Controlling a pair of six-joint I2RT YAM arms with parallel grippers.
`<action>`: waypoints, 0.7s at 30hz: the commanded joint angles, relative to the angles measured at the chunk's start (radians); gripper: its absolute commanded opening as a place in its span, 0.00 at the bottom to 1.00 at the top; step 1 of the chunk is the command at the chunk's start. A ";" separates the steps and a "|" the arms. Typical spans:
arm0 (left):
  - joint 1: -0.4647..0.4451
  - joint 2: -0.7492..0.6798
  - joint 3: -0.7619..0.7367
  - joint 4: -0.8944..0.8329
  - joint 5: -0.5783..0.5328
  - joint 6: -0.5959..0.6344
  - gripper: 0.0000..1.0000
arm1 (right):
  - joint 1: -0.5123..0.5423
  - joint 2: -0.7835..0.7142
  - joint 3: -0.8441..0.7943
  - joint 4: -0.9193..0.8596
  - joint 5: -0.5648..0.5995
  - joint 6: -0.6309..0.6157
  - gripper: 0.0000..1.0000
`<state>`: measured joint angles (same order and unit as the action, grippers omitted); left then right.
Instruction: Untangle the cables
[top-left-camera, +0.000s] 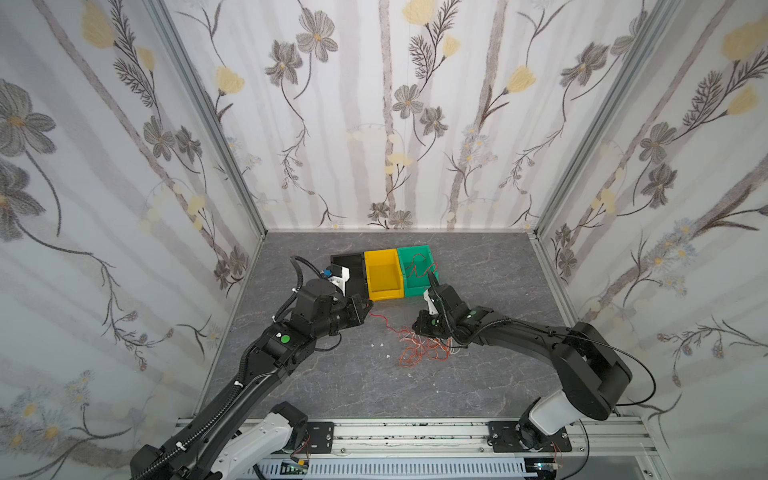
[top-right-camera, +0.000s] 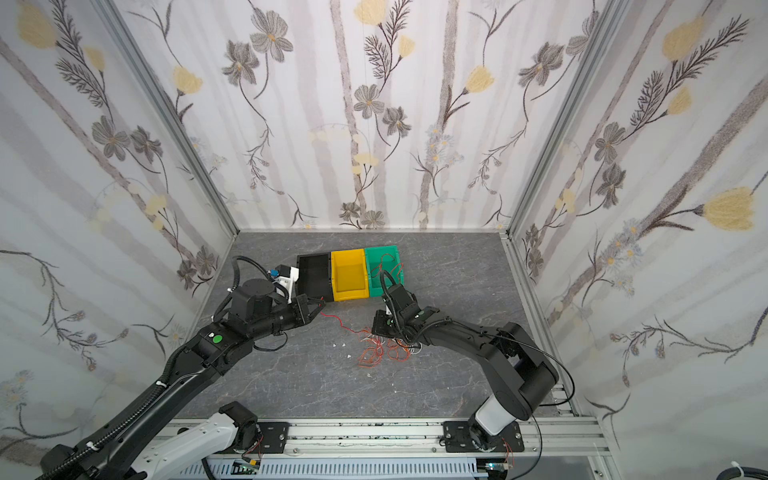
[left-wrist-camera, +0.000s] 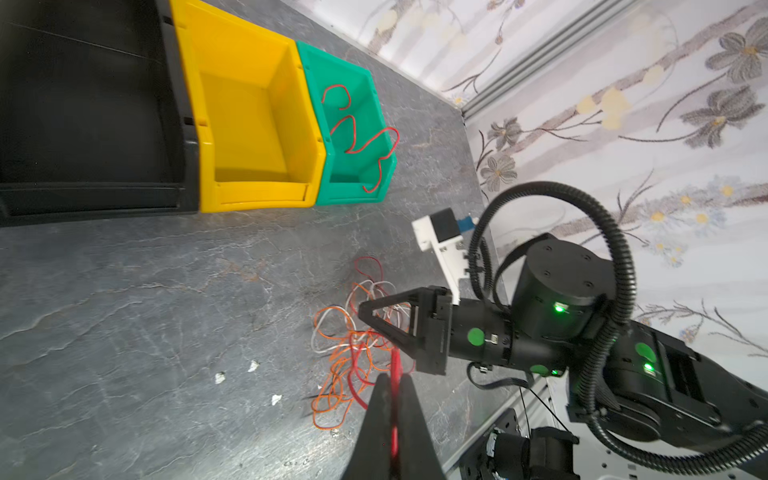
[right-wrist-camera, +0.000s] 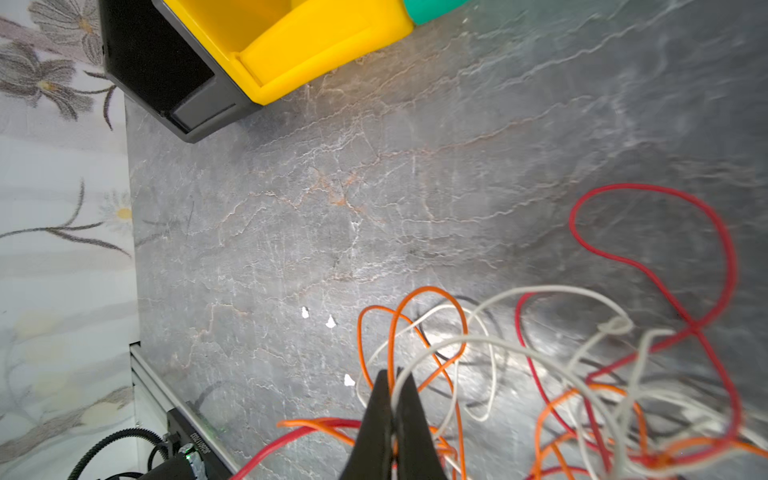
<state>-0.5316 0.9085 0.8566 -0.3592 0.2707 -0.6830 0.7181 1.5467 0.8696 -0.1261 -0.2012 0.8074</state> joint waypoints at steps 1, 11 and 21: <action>0.037 -0.028 0.005 -0.042 -0.063 0.017 0.00 | -0.017 -0.055 -0.019 -0.118 0.095 -0.078 0.00; 0.135 -0.081 0.024 -0.106 -0.067 0.039 0.00 | -0.120 -0.209 -0.106 -0.126 0.035 -0.136 0.00; 0.189 -0.100 0.060 -0.194 -0.178 0.034 0.00 | -0.159 -0.288 -0.124 -0.211 0.085 -0.134 0.00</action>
<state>-0.3592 0.8211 0.8959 -0.5076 0.1715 -0.6537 0.5774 1.2861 0.7513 -0.2771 -0.1715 0.6724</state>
